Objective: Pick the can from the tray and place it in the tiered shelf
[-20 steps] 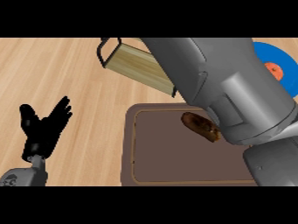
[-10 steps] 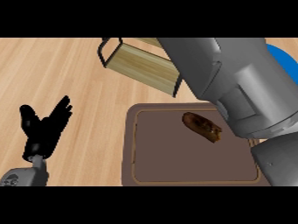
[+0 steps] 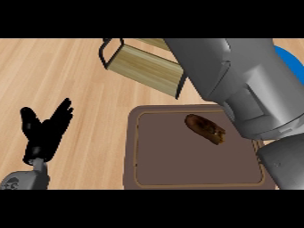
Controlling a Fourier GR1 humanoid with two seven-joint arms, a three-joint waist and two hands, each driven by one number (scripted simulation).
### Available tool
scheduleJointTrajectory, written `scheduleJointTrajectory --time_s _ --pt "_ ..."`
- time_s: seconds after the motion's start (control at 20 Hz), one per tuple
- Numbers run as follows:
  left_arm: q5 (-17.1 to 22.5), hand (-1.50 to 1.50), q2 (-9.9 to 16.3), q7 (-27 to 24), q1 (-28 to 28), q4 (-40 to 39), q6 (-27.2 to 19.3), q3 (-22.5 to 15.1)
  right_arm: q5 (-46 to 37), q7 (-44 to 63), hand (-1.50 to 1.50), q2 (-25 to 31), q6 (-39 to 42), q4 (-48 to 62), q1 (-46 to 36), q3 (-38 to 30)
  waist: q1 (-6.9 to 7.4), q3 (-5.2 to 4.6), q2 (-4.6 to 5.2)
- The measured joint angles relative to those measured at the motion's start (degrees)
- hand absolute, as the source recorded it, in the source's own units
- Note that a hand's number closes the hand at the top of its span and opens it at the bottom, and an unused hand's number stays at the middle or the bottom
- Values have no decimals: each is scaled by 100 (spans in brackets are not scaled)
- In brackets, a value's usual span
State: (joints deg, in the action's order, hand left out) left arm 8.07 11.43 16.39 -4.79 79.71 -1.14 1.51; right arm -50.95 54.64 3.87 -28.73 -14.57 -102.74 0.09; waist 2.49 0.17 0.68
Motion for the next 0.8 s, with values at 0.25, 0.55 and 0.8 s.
scheduleJointTrajectory --time_s 0.25,0.55,0.8 --pt "36 0 20 -81 29 -7 64 51 141 -48 -150 28 -658 -254 43 -293 8 0 2" --pt "-43 0 -7 -36 22 -19 -3 30 373 -237 -150 44 -1390 -656 73 -701 -27 5 -9" --pt "26 0 61 5 99 14 48 131 124 -132 -150 245 -1952 -772 92 -763 -102 3 -50"
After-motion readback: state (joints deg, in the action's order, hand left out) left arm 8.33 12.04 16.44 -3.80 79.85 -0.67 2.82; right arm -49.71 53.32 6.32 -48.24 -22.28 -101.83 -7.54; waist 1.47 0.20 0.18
